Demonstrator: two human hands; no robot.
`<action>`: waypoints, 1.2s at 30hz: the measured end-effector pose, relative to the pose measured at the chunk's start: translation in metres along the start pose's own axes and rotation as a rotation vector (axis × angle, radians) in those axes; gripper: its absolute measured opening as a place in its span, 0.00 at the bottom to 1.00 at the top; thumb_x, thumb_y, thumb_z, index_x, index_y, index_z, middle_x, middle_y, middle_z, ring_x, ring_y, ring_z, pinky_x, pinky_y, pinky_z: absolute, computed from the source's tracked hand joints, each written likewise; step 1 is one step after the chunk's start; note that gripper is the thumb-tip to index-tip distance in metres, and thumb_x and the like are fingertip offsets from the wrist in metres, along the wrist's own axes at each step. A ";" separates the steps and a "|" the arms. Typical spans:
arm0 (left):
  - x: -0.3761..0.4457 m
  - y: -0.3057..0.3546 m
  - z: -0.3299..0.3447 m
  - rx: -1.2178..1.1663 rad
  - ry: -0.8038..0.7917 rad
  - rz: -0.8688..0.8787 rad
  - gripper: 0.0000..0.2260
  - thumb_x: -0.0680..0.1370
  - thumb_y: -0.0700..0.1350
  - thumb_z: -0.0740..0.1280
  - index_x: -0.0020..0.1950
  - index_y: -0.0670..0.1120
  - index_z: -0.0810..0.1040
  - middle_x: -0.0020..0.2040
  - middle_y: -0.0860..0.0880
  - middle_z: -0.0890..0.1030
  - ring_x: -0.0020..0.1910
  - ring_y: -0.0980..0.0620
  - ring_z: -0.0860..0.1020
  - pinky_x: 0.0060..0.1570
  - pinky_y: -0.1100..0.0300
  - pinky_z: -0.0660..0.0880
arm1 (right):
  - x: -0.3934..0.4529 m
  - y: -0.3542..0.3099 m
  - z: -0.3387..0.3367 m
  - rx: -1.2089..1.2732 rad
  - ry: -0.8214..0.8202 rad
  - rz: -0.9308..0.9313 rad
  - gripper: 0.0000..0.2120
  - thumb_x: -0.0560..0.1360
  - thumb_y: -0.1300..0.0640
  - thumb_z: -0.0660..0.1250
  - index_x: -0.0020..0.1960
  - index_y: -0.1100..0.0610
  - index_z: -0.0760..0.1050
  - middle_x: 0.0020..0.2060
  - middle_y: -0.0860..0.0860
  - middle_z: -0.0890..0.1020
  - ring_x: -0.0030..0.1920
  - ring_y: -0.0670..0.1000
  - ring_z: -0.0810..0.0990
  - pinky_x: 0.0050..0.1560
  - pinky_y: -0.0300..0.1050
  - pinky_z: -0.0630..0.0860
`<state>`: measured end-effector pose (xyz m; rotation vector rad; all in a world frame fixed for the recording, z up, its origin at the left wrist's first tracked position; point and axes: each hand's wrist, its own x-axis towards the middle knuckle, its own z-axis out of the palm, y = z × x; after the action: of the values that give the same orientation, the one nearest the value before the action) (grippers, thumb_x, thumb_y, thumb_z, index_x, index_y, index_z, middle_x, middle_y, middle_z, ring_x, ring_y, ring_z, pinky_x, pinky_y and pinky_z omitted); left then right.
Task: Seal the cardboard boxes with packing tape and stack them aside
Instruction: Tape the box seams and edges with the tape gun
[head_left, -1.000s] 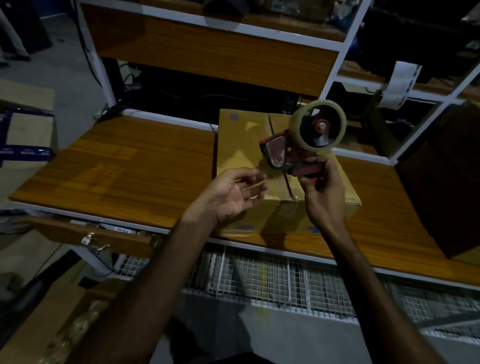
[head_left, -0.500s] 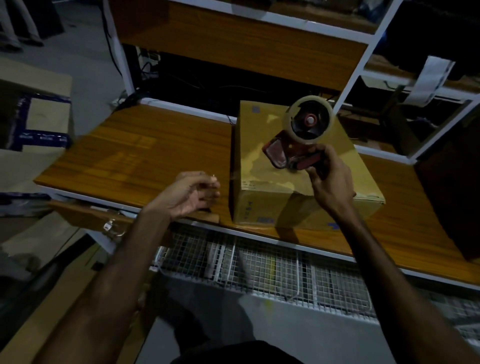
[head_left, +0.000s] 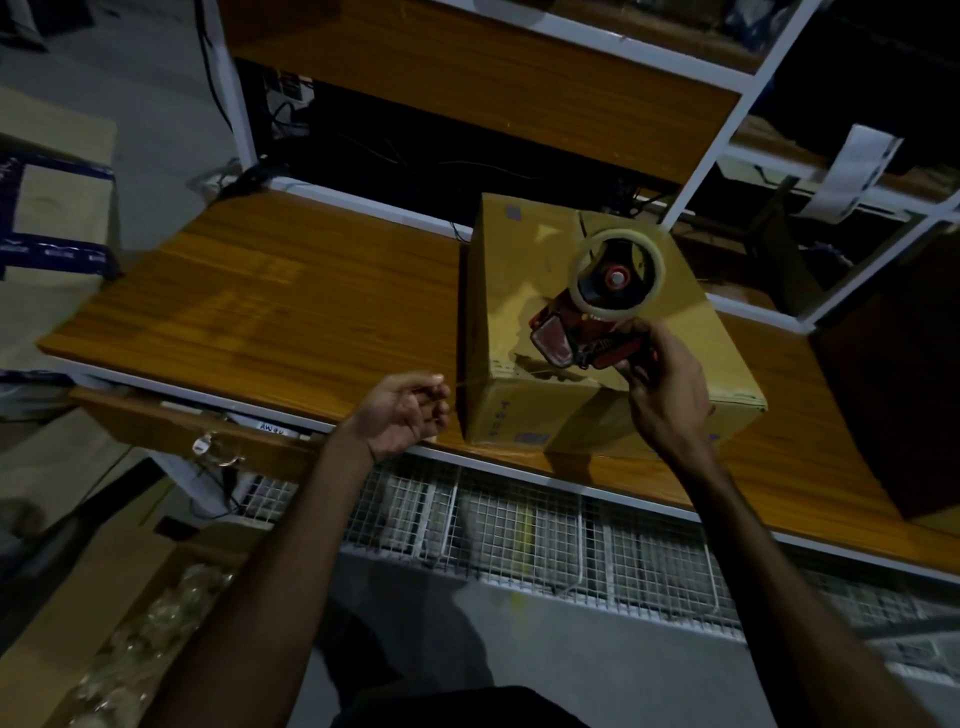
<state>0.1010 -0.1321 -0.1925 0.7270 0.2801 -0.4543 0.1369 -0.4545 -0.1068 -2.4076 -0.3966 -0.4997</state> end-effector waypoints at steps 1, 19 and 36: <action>0.004 -0.006 -0.004 -0.010 -0.003 -0.018 0.07 0.76 0.41 0.70 0.39 0.41 0.80 0.38 0.45 0.79 0.35 0.51 0.79 0.35 0.59 0.79 | 0.000 0.002 0.001 0.009 -0.001 0.006 0.20 0.80 0.61 0.71 0.67 0.46 0.74 0.62 0.48 0.83 0.64 0.51 0.82 0.57 0.62 0.82; 0.043 -0.059 -0.007 0.161 0.048 -0.197 0.08 0.84 0.41 0.64 0.45 0.46 0.76 0.30 0.53 0.66 0.23 0.59 0.63 0.24 0.66 0.59 | -0.010 0.028 0.013 0.163 -0.045 0.088 0.15 0.82 0.55 0.70 0.67 0.47 0.74 0.59 0.45 0.84 0.61 0.51 0.83 0.57 0.66 0.81; 0.017 -0.084 0.061 1.085 0.604 1.017 0.07 0.77 0.45 0.75 0.50 0.52 0.78 0.45 0.53 0.81 0.45 0.52 0.80 0.42 0.47 0.81 | -0.009 0.034 0.010 0.220 -0.052 0.061 0.16 0.79 0.48 0.68 0.66 0.42 0.74 0.55 0.38 0.82 0.59 0.51 0.83 0.56 0.66 0.81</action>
<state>0.0804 -0.2341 -0.2039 1.9261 0.1693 0.6886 0.1452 -0.4752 -0.1362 -2.2165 -0.3789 -0.3473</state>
